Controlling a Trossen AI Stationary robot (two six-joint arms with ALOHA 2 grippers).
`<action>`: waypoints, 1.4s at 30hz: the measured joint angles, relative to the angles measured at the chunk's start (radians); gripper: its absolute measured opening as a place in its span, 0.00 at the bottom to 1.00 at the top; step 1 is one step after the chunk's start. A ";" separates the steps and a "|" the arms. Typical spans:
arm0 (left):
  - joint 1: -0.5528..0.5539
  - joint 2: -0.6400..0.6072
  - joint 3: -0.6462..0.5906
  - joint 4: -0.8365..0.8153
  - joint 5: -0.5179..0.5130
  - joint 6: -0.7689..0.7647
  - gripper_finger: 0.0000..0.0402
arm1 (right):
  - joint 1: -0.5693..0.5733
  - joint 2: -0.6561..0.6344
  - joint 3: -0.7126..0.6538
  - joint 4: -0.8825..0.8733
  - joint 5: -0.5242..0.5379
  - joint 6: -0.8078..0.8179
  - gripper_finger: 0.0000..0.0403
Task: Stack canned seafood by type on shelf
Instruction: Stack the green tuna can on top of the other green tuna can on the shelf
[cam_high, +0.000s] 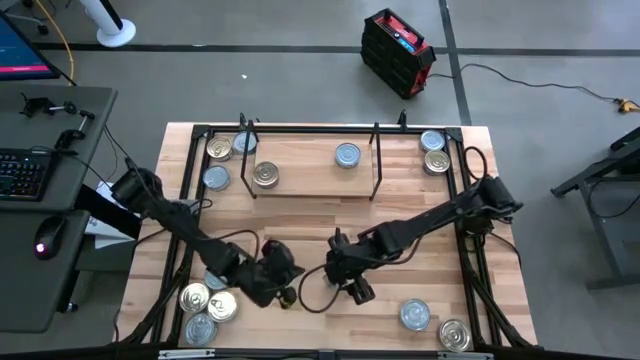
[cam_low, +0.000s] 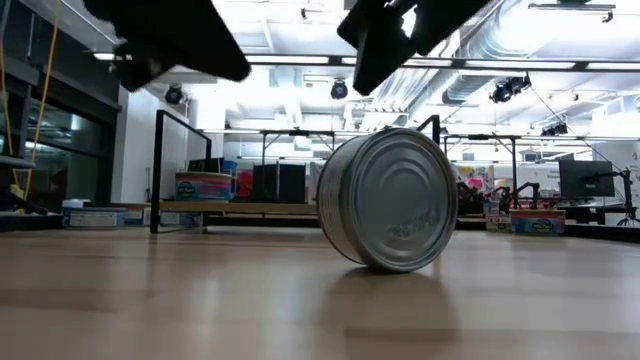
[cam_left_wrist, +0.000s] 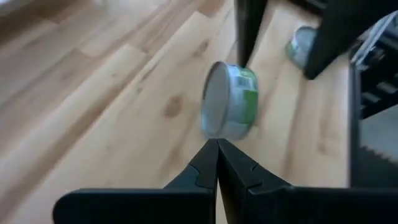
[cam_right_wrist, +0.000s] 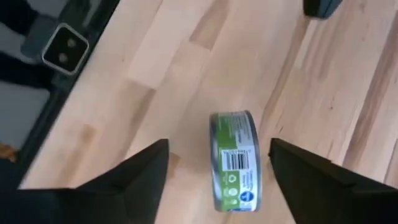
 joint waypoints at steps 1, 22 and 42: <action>-0.014 -0.006 -0.001 0.001 -0.005 -0.024 0.00 | 0.000 0.003 0.001 0.002 0.004 -0.027 0.70; -0.083 -0.234 0.249 -0.163 -0.081 0.177 0.00 | -0.021 0.131 0.006 -0.028 0.047 -0.053 0.40; -0.264 -0.477 0.309 -0.414 -0.357 0.432 0.00 | -0.354 -0.018 0.261 -0.276 0.799 -0.065 0.28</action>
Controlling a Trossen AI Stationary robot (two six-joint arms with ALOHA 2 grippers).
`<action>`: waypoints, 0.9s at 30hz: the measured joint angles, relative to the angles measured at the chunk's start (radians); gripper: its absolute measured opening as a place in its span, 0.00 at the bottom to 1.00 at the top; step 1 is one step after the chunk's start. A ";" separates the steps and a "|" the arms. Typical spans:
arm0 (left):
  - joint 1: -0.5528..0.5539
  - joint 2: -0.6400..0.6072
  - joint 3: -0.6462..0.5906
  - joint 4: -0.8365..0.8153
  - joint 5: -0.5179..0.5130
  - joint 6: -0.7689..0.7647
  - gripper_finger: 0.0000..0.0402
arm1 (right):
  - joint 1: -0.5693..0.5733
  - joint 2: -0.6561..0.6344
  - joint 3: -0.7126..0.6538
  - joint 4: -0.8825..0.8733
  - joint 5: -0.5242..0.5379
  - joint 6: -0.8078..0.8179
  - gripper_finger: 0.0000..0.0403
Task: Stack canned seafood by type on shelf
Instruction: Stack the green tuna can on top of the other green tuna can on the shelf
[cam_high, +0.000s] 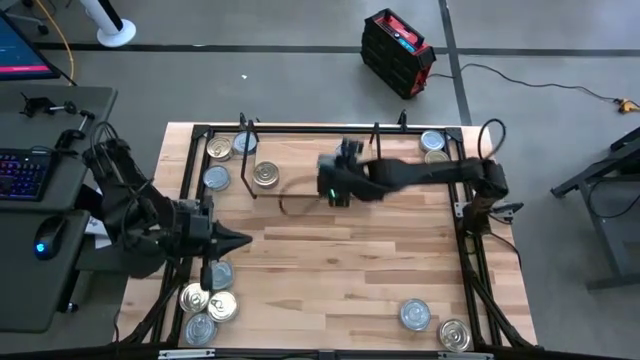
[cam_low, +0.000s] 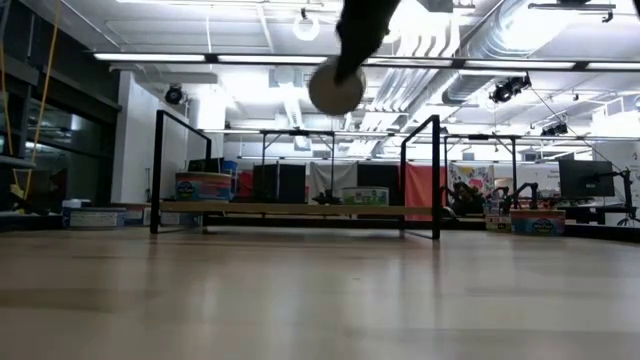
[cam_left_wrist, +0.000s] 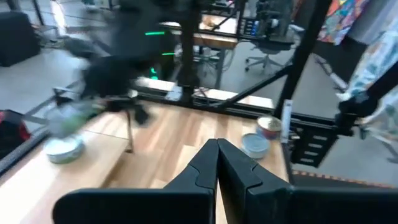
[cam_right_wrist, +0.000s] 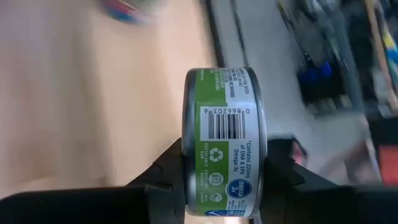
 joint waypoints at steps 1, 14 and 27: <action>-0.009 0.002 0.000 0.003 0.000 -0.007 0.00 | -0.033 0.016 0.001 -0.001 0.013 0.000 0.28; -0.053 0.002 0.000 0.026 -0.042 -0.037 0.00 | -0.236 0.208 0.000 -0.057 0.055 -0.007 0.28; -0.028 0.002 0.000 0.054 -0.122 -0.041 0.00 | -0.289 0.216 -0.050 -0.054 0.012 -0.046 0.30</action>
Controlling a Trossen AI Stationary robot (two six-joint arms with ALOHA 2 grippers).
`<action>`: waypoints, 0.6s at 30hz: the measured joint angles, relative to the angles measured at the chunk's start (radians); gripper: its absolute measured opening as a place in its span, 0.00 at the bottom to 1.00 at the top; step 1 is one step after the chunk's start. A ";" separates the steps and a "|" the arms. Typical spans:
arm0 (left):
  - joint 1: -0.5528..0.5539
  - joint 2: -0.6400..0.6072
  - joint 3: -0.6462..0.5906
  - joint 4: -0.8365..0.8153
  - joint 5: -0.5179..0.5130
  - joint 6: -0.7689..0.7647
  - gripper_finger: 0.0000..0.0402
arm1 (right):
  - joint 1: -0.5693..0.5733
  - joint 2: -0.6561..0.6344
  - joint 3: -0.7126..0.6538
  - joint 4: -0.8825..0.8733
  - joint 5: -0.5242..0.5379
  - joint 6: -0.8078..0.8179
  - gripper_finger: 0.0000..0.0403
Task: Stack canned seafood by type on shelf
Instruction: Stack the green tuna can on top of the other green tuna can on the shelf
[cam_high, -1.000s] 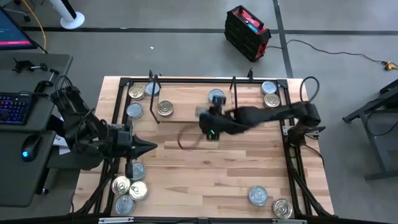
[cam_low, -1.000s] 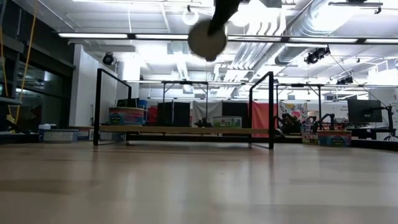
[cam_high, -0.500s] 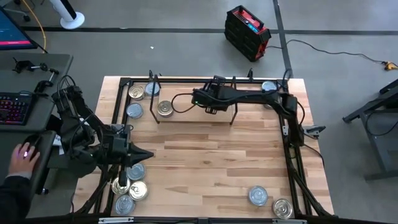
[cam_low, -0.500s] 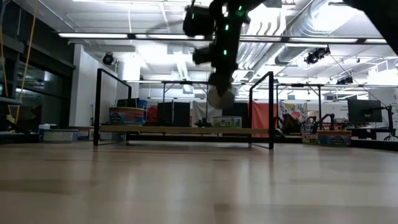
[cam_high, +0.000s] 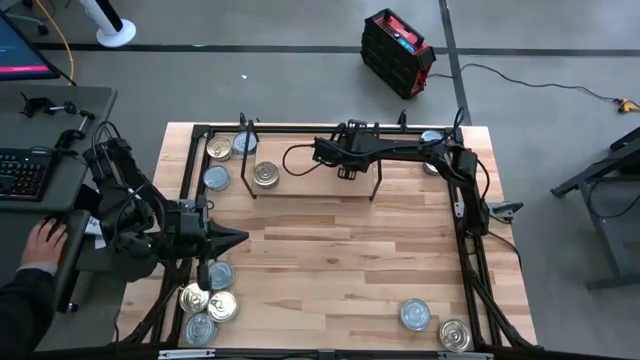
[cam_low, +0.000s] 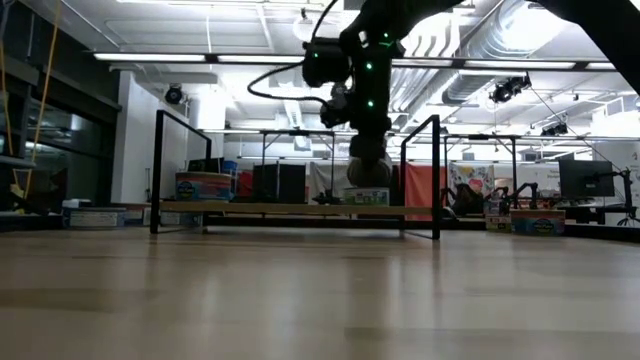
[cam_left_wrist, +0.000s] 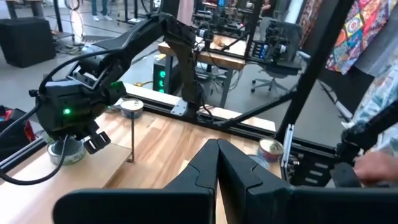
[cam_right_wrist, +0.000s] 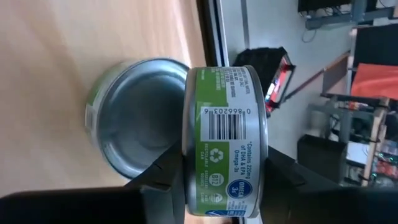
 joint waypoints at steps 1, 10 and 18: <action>0.004 0.000 0.000 0.004 0.000 0.000 0.00 | -0.001 0.000 -0.004 0.001 0.005 -0.004 0.30; 0.024 0.000 0.000 0.014 0.000 -0.016 0.00 | -0.011 0.000 -0.015 0.062 -0.006 -0.014 0.32; 0.024 0.000 0.000 0.015 0.001 -0.032 0.00 | -0.011 0.000 -0.016 0.015 -0.026 -0.006 0.32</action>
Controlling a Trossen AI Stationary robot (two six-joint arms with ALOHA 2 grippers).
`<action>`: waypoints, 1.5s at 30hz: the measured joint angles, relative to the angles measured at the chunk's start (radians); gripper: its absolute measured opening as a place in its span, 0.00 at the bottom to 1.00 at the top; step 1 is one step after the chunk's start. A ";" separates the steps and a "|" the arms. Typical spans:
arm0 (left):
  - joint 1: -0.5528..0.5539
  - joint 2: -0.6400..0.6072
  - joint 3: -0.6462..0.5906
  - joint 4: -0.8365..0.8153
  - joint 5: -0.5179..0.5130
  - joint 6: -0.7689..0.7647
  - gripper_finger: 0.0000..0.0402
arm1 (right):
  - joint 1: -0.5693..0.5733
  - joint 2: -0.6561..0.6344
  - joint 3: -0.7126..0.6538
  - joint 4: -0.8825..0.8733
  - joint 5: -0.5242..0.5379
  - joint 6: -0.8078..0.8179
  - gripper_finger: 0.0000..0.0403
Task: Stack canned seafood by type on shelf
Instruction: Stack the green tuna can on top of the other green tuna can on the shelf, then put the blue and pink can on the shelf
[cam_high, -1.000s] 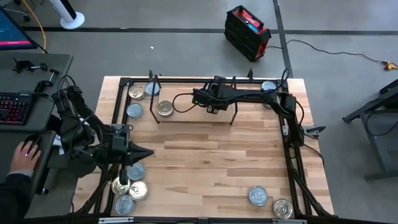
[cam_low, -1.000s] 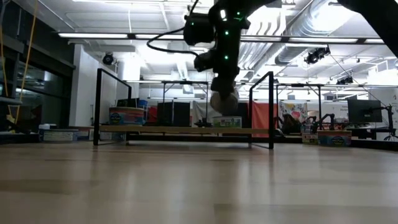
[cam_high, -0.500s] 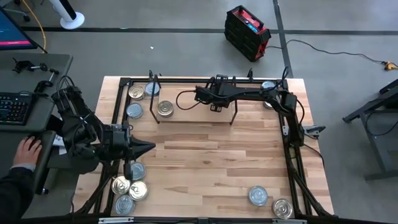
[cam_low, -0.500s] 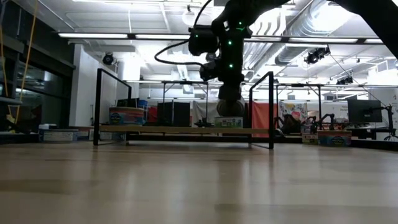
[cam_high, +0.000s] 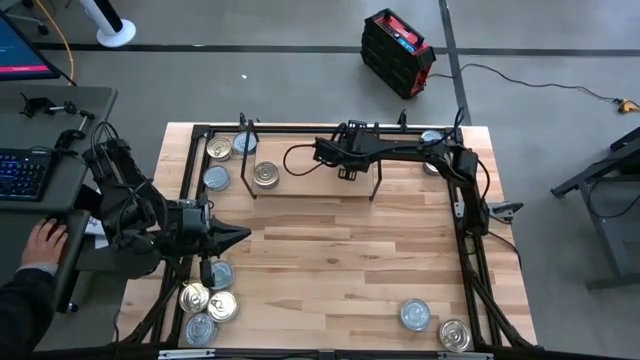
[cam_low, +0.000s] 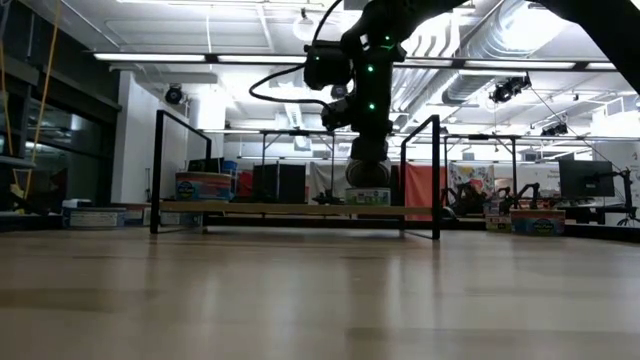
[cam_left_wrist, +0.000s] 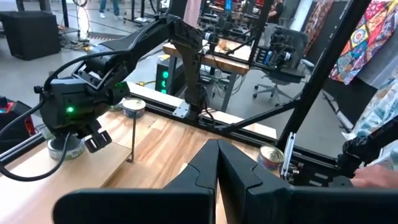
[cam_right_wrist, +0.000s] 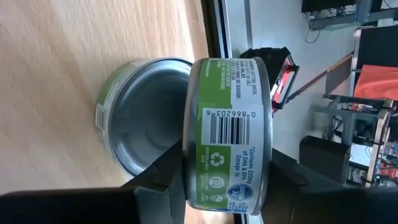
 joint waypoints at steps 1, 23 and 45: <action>0.000 0.000 0.000 0.000 0.000 0.000 0.00 | 0.000 0.000 0.000 0.000 -0.005 0.000 0.33; 0.000 0.000 0.000 0.001 0.011 -0.031 0.00 | 0.006 -0.018 0.004 -0.094 -0.181 0.022 0.70; 0.067 0.168 -0.016 -0.216 0.388 -0.311 0.00 | 0.356 -0.308 -0.096 0.033 -0.622 0.463 0.04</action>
